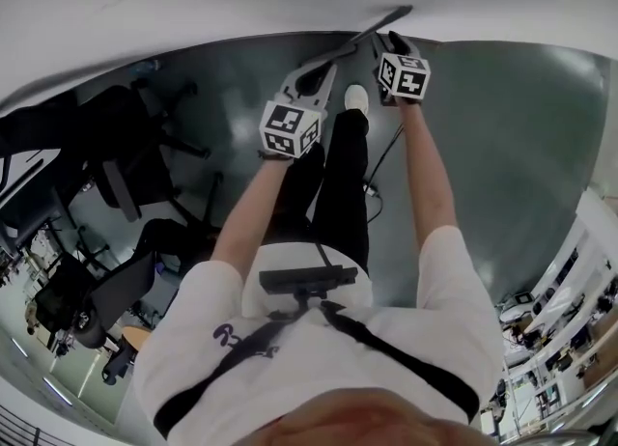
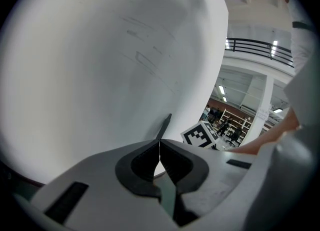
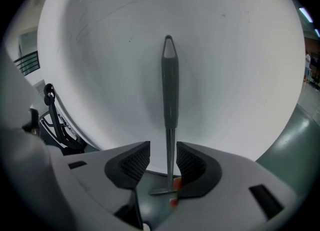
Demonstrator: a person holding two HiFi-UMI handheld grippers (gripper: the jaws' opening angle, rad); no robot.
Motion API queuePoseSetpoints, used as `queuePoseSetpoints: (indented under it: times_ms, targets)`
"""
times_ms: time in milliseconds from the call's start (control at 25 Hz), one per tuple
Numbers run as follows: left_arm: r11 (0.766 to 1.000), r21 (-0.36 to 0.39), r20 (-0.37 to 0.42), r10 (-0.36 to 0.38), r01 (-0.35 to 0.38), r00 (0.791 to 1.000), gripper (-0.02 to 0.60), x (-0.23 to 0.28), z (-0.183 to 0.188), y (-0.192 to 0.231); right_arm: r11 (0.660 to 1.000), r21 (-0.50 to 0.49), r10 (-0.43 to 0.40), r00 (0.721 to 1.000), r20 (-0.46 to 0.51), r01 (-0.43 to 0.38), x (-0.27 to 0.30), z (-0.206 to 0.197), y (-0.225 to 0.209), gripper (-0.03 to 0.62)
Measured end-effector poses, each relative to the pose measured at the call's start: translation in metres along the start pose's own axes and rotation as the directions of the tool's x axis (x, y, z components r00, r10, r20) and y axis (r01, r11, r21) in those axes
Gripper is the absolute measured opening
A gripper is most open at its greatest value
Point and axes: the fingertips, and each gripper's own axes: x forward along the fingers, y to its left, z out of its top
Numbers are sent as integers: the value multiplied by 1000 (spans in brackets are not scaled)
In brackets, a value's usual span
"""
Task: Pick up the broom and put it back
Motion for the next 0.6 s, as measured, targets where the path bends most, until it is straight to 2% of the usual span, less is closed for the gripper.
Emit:
queuePoseSetpoints:
  times_ms: [280,520,560,600]
  targets:
    - [1000,2,-3,-4,4,1000,12,1,-4,0,1000,19,2,1000,7,-2,35,10,-10,144]
    - [1000,-10,-14,9,-9,1000,12,-6,-13,9,997,-72,-36,999,-23,34,45,9,-22,138]
    - [1000,-13,-16,11,-11,1000,12,-8,-14,10,996,-80,-43,999,-25,41,45,10,-22,102]
    - [1000,-17,-19,13,-13,1000,12,-9,-16,12,995,-84,-51,998,-26,48,45,9,-23,95]
